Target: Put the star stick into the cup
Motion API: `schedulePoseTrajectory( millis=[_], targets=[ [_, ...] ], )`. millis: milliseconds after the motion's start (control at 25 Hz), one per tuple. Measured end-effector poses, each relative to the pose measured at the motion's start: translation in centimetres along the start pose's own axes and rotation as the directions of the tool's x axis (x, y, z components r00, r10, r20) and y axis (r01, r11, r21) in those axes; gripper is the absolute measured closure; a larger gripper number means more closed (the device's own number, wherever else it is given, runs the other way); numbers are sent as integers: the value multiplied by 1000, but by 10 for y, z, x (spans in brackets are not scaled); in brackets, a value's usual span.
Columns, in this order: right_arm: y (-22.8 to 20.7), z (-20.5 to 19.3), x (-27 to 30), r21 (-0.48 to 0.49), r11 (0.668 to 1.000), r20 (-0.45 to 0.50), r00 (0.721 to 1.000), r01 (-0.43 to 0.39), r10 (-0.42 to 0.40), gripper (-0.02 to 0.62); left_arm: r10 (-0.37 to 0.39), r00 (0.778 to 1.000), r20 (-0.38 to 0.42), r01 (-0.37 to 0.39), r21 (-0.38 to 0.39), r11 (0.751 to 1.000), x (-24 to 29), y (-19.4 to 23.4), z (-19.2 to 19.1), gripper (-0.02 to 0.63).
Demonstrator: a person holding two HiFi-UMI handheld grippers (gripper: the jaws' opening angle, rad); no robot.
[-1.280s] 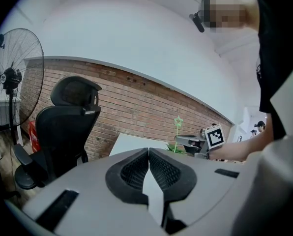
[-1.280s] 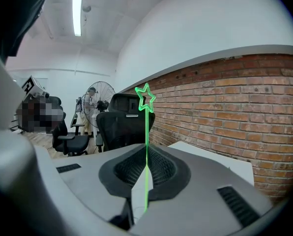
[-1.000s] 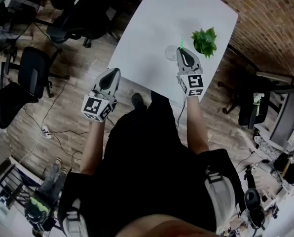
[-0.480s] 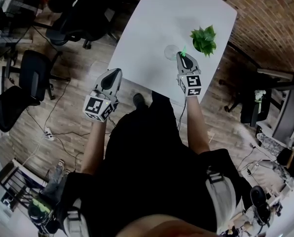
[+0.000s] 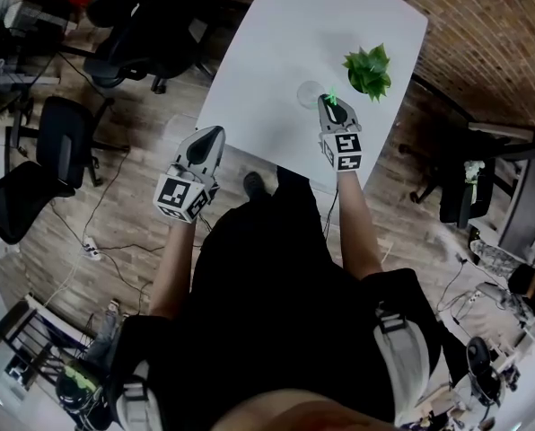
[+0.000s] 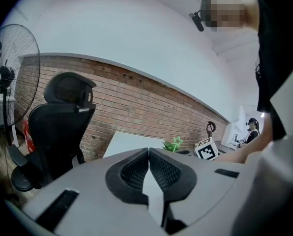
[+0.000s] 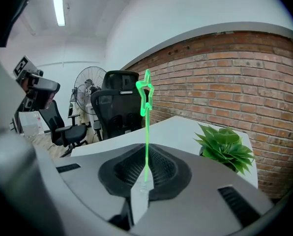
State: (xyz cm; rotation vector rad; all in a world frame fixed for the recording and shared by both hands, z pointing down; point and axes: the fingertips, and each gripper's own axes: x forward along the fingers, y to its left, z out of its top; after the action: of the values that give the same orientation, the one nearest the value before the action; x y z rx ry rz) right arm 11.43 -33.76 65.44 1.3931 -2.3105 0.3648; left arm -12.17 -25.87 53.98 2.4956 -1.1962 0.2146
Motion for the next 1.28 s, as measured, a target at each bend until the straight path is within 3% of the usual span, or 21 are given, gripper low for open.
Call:
schedulePoseTrajectory(
  millis=[280, 680, 1280],
  targets=[
    [1, -4, -2, -13, 1000, -22, 1000, -3, 3, 563, -9, 1000, 2, 9, 6, 1000, 1, -6, 2, 584],
    [2, -13, -5, -12, 1000, -38, 999, -2, 2, 452, -14, 1000, 6, 14, 13, 1000, 0, -10, 2, 584],
    [1, -35, -25, 15, 1000, -68, 998, 18, -17, 422, -34, 999, 15, 33, 32, 999, -10, -18, 4, 584]
  ],
)
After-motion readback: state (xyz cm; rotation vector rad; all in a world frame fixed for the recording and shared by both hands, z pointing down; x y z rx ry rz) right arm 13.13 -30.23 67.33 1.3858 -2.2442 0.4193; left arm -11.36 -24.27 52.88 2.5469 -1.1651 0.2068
